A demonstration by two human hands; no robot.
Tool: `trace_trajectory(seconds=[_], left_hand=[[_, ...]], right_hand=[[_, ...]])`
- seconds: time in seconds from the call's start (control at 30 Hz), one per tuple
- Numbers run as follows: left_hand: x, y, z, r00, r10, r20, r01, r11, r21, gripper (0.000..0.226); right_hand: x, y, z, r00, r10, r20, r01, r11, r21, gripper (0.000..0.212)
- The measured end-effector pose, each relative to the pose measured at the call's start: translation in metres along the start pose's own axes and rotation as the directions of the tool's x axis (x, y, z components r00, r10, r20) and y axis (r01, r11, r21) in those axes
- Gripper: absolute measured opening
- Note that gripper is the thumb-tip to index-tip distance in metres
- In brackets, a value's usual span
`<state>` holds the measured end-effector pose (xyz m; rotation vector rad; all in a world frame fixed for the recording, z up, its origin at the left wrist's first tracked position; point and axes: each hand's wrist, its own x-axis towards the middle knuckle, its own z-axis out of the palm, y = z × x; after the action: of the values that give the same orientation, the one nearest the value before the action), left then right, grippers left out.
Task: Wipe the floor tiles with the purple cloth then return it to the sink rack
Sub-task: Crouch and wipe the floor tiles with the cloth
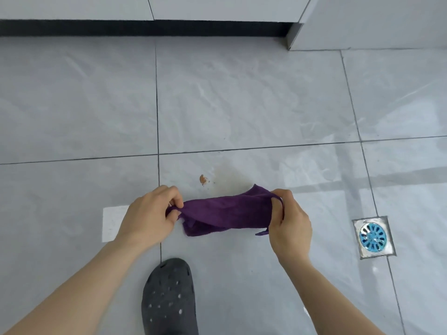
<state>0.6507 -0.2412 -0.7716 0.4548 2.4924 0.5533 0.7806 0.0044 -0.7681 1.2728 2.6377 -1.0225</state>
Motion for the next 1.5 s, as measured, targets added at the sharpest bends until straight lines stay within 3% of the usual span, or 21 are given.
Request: trace_trajectory(seconds=[0.2, 0.33, 0.43, 0.5, 0.6, 0.7, 0.83, 1.23, 1.37, 1.5], left_hand=[[0.044, -0.006, 0.020, 0.989, 0.068, -0.133, -0.066, 0.998, 0.021, 0.022], [0.065, -0.010, 0.027, 0.974, 0.110, -0.198, -0.099, 0.993, 0.066, 0.019], [0.072, -0.019, 0.037, 0.963, 0.220, -0.159, -0.194, 0.967, 0.164, 0.012], [0.073, -0.026, 0.043, 0.948, 0.270, -0.170, -0.232, 0.949, 0.213, 0.021], [0.082, -0.037, 0.047, 0.939, 0.255, -0.230, -0.198, 0.949, 0.243, 0.047], [0.099, -0.046, 0.051, 0.951, 0.181, -0.252, -0.111, 0.956, 0.271, 0.065], [0.116, -0.057, 0.063, 0.969, 0.120, -0.215, -0.048, 0.948, 0.315, 0.070], [0.122, -0.067, 0.067, 0.958, 0.144, -0.247, -0.067, 0.952, 0.297, 0.072], [0.122, -0.067, 0.067, 0.950, 0.157, -0.268, -0.083, 0.959, 0.270, 0.072], [0.121, -0.068, 0.067, 0.950, 0.147, -0.276, -0.087, 0.972, 0.217, 0.073]], right_hand=[[0.053, 0.005, 0.022, 0.975, -0.201, -0.093, 0.201, 0.979, -0.015, 0.029], [0.084, -0.004, 0.040, 0.878, -0.399, -0.264, 0.380, 0.917, -0.123, 0.032], [0.084, -0.003, 0.066, 0.837, -0.518, -0.178, 0.475, 0.848, -0.234, 0.053], [0.073, 0.002, 0.088, 0.812, -0.582, -0.048, 0.545, 0.784, -0.296, 0.062], [0.061, 0.007, 0.120, 0.828, -0.546, 0.129, 0.552, 0.751, -0.362, 0.077], [0.065, 0.007, 0.143, 0.865, -0.479, 0.148, 0.491, 0.749, -0.445, 0.084], [0.085, -0.002, 0.155, 0.867, -0.484, 0.121, 0.474, 0.724, -0.501, 0.079], [0.143, -0.033, 0.161, 0.833, -0.549, 0.065, 0.512, 0.722, -0.465, 0.053], [0.170, -0.053, 0.156, 0.831, -0.554, 0.043, 0.525, 0.756, -0.391, 0.049], [0.170, -0.065, 0.143, 0.888, -0.457, -0.053, 0.447, 0.884, -0.135, 0.037]])
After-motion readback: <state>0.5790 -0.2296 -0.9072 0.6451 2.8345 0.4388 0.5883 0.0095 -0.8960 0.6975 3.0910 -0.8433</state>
